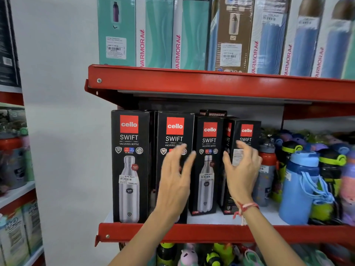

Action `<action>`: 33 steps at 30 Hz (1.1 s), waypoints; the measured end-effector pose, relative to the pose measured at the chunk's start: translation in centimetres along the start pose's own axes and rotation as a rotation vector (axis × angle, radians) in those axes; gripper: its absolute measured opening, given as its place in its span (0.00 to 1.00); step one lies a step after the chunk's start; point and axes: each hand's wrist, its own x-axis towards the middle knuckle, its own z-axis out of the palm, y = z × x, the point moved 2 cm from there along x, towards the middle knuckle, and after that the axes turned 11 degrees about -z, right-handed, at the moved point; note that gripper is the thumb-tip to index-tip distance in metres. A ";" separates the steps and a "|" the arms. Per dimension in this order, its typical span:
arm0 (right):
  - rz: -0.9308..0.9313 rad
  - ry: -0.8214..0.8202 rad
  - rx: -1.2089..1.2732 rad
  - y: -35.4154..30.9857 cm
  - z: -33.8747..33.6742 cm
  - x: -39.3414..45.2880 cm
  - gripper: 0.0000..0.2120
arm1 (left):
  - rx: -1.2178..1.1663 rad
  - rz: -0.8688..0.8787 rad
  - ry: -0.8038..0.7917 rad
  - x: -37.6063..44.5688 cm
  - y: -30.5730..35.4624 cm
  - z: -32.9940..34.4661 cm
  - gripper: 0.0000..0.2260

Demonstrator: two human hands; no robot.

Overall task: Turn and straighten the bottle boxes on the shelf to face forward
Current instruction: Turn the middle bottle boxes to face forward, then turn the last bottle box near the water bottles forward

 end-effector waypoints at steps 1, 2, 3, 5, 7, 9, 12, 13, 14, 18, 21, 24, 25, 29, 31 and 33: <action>0.061 -0.013 -0.100 0.6 0.6 -0.4 0.28 | -0.048 0.046 -0.047 -0.2 0.3 0.3 0.20; 0.136 -0.032 -0.176 1.2 1.0 -0.7 0.36 | -0.104 0.057 -0.120 -0.4 0.7 0.7 0.18; 0.203 -0.067 -0.237 2.0 1.1 -0.8 0.44 | -0.164 0.029 -0.211 -0.7 1.3 1.4 0.18; 0.316 -0.152 -0.240 2.6 1.2 -0.8 0.53 | -0.286 -0.070 -0.377 -0.6 1.7 3.2 0.18; 0.376 -0.158 -0.193 8.3 -2.7 2.0 0.56 | -0.446 -0.161 -0.503 0.3 8.5 7.3 0.17; 0.364 -0.196 -0.108 8.9 -3.0 2.8 0.54 | -0.532 -0.284 -0.557 0.6 9.1 8.3 0.17; 0.303 -0.230 0.001 9.0 -2.9 2.1 0.51 | -0.599 -0.429 -0.562 0.5 8.4 9.8 0.18; 0.297 -0.239 0.049 8.8 -3.1 1.9 0.50 | -0.610 -0.453 -0.576 0.5 8.3 9.9 0.18; 0.288 -0.244 0.101 8.9 -3.3 1.9 0.50 | -0.622 -0.469 -0.586 0.7 8.3 9.9 0.19; 0.224 -0.278 0.284 8.5 -5.4 2.8 0.49 | -0.668 -0.493 -0.577 1.0 8.6 9.3 0.28; 0.201 -0.354 0.448 8.5 -7.9 4.5 0.47 | -0.721 -0.495 -0.613 1.5 9.7 8.8 0.32; 0.184 -0.489 0.603 8.8 -9.6 5.9 0.44 | -0.816 -0.480 -0.730 2.0 10.4 8.8 0.35; 0.186 -0.530 0.618 9.1 -9.7 6.1 0.44 | -0.824 -0.480 -0.745 2.1 10.5 8.9 0.38; 0.245 -0.702 0.730 10.5 -9.0 6.2 0.42 | -0.780 -0.498 -0.693 1.9 11.3 8.7 0.43; 0.283 -0.777 0.739 10.7 -8.3 5.9 0.41 | -0.727 -0.511 -0.657 1.5 11.5 8.9 0.44; 0.301 -0.811 0.708 10.7 -7.6 5.7 0.38 | -0.698 -0.545 -0.637 1.1 11.5 9.4 0.44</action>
